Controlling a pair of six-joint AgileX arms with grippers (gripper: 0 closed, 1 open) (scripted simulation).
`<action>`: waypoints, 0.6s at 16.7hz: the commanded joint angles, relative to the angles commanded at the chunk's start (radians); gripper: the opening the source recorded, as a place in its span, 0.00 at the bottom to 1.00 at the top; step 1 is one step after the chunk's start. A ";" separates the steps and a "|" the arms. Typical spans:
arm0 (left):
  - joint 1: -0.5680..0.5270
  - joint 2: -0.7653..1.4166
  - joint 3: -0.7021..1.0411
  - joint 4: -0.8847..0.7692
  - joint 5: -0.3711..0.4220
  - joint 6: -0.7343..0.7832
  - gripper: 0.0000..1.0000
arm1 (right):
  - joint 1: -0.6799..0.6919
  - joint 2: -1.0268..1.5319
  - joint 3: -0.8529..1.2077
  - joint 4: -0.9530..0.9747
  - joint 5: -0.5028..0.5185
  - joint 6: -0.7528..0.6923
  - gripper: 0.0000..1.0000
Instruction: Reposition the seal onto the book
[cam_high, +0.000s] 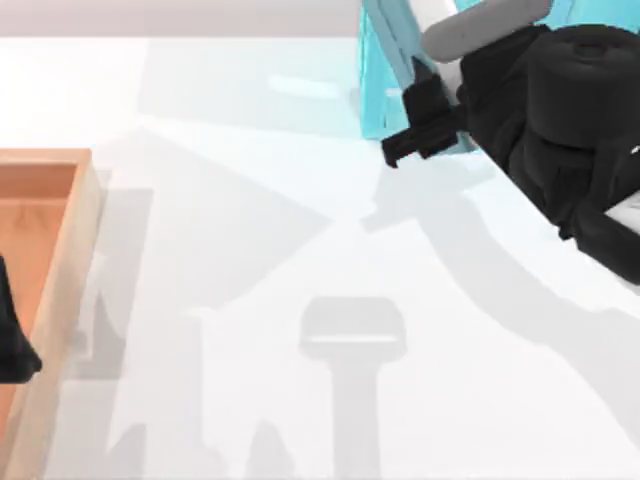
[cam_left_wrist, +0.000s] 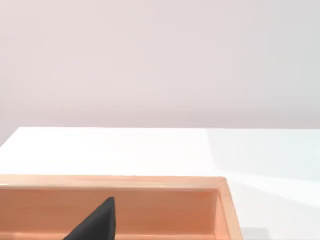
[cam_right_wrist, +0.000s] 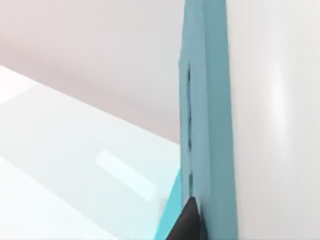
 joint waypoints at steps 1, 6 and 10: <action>0.000 0.000 0.000 0.000 0.000 0.000 1.00 | 0.070 0.045 0.013 0.012 0.054 -0.083 0.00; 0.000 0.000 0.000 0.000 0.000 0.000 1.00 | 0.342 0.253 0.062 0.067 0.319 -0.554 0.00; 0.000 0.000 0.000 0.000 0.000 0.000 1.00 | 0.475 0.356 0.083 0.101 0.481 -0.864 0.00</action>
